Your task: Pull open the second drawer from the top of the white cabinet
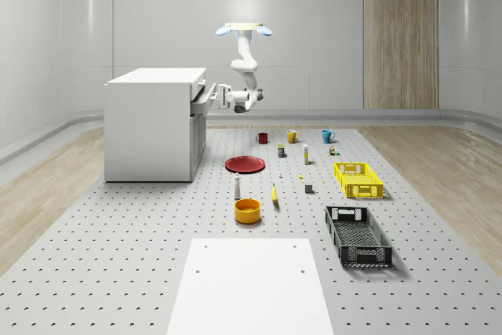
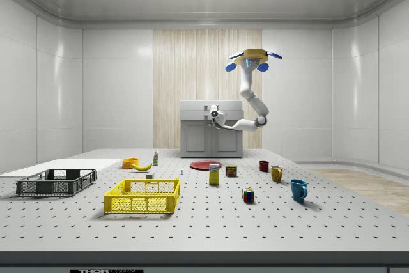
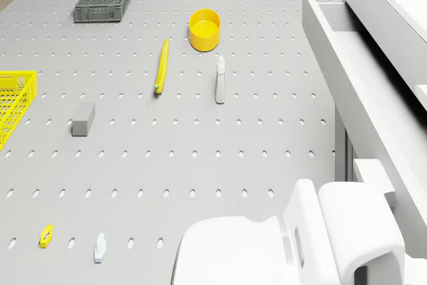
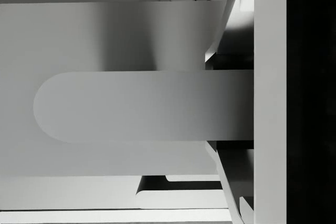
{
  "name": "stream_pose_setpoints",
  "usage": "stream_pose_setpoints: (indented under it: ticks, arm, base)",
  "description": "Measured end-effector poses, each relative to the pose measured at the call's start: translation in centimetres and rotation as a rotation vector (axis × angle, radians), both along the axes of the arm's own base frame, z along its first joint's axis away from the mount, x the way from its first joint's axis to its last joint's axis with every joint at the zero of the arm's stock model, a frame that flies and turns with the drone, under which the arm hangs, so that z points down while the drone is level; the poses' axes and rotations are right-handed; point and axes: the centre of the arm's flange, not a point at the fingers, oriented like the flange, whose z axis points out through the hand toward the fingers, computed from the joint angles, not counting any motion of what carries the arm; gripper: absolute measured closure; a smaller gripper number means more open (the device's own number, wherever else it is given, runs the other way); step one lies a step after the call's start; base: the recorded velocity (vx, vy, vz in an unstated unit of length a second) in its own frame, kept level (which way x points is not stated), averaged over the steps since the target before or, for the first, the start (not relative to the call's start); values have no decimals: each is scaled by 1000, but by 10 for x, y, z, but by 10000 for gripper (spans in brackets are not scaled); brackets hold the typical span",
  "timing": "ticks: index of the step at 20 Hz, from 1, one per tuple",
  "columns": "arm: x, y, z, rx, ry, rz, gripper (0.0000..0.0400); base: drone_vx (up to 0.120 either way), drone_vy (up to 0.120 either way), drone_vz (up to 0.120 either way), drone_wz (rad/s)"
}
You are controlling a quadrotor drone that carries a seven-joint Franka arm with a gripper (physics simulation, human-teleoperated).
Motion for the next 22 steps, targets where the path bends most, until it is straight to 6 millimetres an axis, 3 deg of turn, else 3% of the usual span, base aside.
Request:
stream_pose_setpoints:
  ticks: [22]
  arm:
    - [0,-55,0,0,-17,0,288]
  base:
    - [0,0,0,0]
